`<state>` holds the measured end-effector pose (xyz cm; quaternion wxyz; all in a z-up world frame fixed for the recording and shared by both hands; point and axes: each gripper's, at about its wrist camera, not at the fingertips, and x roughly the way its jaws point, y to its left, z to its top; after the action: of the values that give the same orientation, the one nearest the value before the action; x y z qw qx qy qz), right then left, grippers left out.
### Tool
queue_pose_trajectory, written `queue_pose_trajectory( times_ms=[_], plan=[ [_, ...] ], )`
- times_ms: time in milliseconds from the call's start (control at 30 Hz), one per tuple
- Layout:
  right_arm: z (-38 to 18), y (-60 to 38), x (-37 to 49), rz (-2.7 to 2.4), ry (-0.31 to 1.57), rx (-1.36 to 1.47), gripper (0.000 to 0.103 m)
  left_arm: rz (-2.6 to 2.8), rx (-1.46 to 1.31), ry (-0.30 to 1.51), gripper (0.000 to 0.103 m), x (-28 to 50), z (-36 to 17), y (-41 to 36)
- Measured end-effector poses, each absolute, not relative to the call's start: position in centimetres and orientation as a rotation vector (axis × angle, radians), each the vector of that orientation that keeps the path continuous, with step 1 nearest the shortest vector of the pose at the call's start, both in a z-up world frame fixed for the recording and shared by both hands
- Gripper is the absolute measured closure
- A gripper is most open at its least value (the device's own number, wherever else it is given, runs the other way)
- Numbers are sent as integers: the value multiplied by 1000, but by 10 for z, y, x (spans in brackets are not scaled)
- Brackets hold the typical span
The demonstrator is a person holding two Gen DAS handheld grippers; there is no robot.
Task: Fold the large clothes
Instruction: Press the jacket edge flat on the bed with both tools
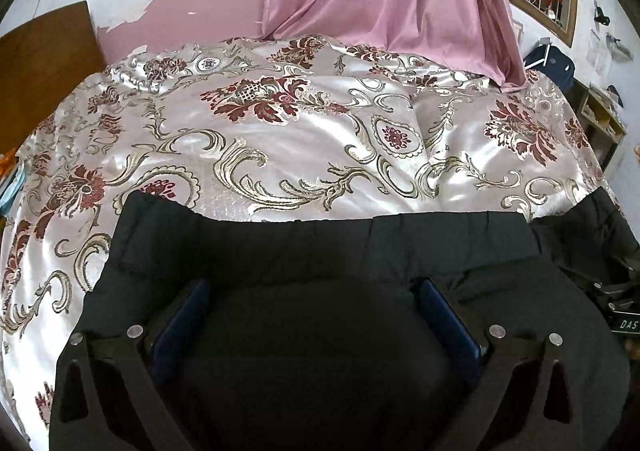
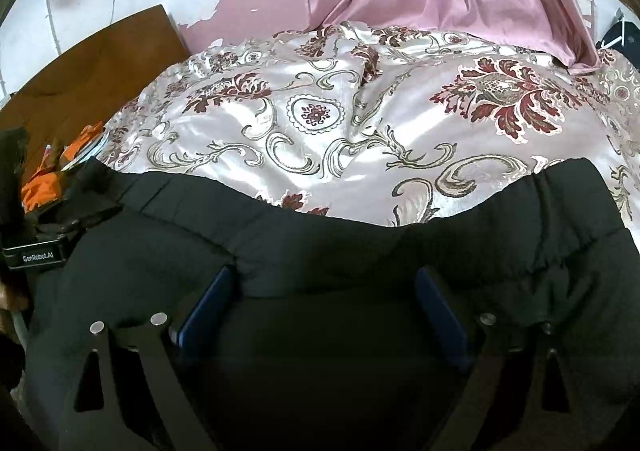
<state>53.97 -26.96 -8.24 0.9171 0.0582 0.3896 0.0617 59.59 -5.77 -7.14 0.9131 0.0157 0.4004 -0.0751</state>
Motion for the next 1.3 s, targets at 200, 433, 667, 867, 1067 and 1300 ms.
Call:
queue_pose_trajectory(
  times_ms=[200, 433, 667, 867, 1067, 1300],
  plan=[
    [-85, -272, 542, 127, 791, 136, 13, -152, 28, 810, 0, 599, -75, -58],
    [-87, -272, 543, 120, 786, 134, 13, -140, 46, 805, 0, 601, -78, -60],
    [-89, -272, 544, 115, 784, 126, 13, -130, 61, 794, 0, 598, -79, -62],
    [-90, -272, 544, 112, 782, 121, 13, -124, 71, 786, 0, 597, -80, -63],
    [-90, -271, 543, 108, 775, 115, 13, -146, 46, 762, 0, 592, -77, -59],
    [-84, -267, 531, 54, 718, 49, 13, -176, 14, 721, 0, 584, -73, -54]
  ],
)
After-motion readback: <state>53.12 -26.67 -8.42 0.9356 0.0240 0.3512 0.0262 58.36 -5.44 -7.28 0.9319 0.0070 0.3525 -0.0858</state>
